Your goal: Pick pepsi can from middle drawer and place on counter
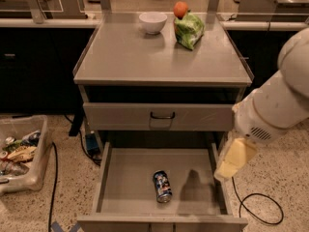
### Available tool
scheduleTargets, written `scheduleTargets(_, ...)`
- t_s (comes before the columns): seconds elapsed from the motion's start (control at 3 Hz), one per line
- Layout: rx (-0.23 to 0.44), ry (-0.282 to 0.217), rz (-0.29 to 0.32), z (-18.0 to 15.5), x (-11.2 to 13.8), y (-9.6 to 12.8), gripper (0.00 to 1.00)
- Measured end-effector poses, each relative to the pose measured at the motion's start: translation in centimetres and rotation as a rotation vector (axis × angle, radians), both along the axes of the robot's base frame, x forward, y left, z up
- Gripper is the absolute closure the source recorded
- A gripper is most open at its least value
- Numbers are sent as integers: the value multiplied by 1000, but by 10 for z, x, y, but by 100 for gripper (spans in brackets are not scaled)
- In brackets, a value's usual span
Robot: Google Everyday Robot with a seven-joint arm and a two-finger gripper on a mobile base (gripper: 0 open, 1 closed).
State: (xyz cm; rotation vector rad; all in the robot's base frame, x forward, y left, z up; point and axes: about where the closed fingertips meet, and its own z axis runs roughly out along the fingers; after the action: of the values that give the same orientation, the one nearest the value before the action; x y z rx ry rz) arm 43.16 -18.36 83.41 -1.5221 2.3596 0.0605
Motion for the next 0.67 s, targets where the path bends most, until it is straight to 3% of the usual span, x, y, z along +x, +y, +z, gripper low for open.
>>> scheduleTargets(0.67, -12, 125, -104, -130, 26, 12, 0)
